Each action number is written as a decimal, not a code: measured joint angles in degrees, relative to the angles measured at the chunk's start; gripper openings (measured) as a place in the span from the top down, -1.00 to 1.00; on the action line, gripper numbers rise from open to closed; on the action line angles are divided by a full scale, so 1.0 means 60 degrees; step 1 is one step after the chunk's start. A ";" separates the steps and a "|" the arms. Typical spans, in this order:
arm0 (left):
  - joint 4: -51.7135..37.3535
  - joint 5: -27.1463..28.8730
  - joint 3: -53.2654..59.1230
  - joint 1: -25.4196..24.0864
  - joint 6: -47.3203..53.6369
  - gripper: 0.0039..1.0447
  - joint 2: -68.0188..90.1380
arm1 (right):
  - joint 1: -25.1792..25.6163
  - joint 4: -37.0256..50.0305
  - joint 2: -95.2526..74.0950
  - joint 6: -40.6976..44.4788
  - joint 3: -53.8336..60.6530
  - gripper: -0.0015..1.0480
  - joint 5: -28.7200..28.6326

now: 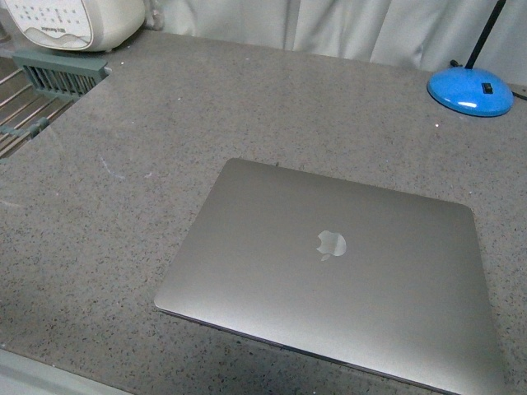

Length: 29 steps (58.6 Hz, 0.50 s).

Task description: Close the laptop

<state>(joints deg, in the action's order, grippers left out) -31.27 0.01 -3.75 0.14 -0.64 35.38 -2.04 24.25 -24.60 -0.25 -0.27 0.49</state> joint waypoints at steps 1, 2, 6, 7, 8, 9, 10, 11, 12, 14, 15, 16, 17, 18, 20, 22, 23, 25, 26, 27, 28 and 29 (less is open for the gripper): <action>0.0069 0.0000 0.0029 0.0000 0.0007 0.93 -0.0102 | 0.0102 -0.0084 0.0117 0.0000 0.0000 0.98 -0.0029; 0.0102 -0.0004 0.0044 0.0000 0.0007 0.93 -0.0153 | 0.0186 -0.0171 0.0222 0.0000 0.0000 0.98 -0.0025; 0.0353 0.0004 0.0146 0.0000 0.0025 0.93 -0.0495 | 0.0291 -0.0423 0.0521 0.0000 0.0000 0.98 -0.0025; 0.0430 0.0004 0.0171 0.0000 0.0025 0.93 -0.0597 | 0.0313 -0.0510 0.0608 0.0000 0.0000 0.98 -0.0025; 0.0503 0.0000 0.0193 0.0000 0.0029 0.93 -0.0692 | 0.0321 -0.0590 0.0688 0.0000 0.0000 0.98 -0.0029; 0.0543 0.0000 0.0204 0.0000 0.0029 0.93 -0.0743 | 0.0321 -0.0630 0.0725 0.0000 0.0000 0.98 -0.0033; 0.0601 0.0000 0.0229 0.0000 0.0029 0.93 -0.0831 | 0.0321 -0.0710 0.0801 0.0000 0.0000 0.98 -0.0040; 0.0525 -0.0004 0.0302 0.0000 0.0033 0.93 -0.0834 | 0.0321 -0.0790 0.0874 0.0000 0.0000 0.98 -0.0051; 0.0448 -0.0004 0.0350 0.0000 0.0033 0.93 -0.0856 | 0.0321 -0.0827 0.0914 0.0000 0.0000 0.98 -0.0062; 0.0361 -0.0004 0.0448 0.0000 0.0036 0.93 -0.0947 | 0.0321 -0.0984 0.1042 0.0000 0.0000 0.98 -0.0062; 0.0379 -0.0007 0.0448 0.0000 0.0036 0.93 -0.0976 | 0.0321 -0.1020 0.1078 0.0000 0.0000 0.98 -0.0062; 0.0404 0.0000 0.0448 0.0000 0.0036 0.93 -0.1042 | 0.0321 -0.1093 0.1155 0.0000 0.0000 0.98 -0.0066; 0.0470 -0.0004 0.0448 0.0000 0.0040 0.93 -0.1115 | 0.0321 -0.1162 0.1228 0.0000 0.0000 0.98 -0.0066; 0.0517 -0.0007 0.0448 0.0000 0.0040 0.93 -0.1162 | 0.0321 -0.1191 0.1268 0.0000 0.0000 0.98 -0.0066; 0.0714 -0.0007 0.0448 0.0000 0.0040 0.93 -0.1355 | 0.0321 -0.1326 0.1413 0.0000 0.0000 0.98 -0.0066; 0.0860 0.0000 0.0448 0.0000 0.0036 0.93 -0.1512 | 0.0321 -0.1413 0.1519 0.0000 0.0000 0.98 -0.0066; 0.0962 0.0000 0.0448 0.0000 0.0040 0.93 -0.1617 | 0.0321 -0.1475 0.1581 0.0000 0.0000 0.98 -0.0066; 0.1100 -0.0004 0.0448 0.0000 0.0040 0.93 -0.1781 | 0.0321 -0.1570 0.1672 0.0000 0.0000 0.98 -0.0066; 0.1188 -0.0004 0.0452 0.0000 0.0040 0.93 -0.1883 | 0.0321 -0.1628 0.1727 0.0000 0.0000 0.98 -0.0066; 0.1231 -0.0004 0.0452 0.0000 0.0040 0.93 -0.1938 | 0.0321 -0.1661 0.1756 0.0000 0.0000 0.98 -0.0066; 0.1311 -0.0004 0.0452 0.0000 0.0040 0.93 -0.2033 | 0.0321 -0.1719 0.1810 0.0000 0.0000 0.98 -0.0066; 0.1446 -0.0004 0.0452 0.0000 0.0040 0.93 -0.2167 | 0.0321 -0.1800 0.1894 0.0000 0.0000 0.98 -0.0066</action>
<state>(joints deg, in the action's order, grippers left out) -22.59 -0.01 -1.04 0.14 -0.40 22.37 -0.12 13.45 -13.23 -0.25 -0.27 0.10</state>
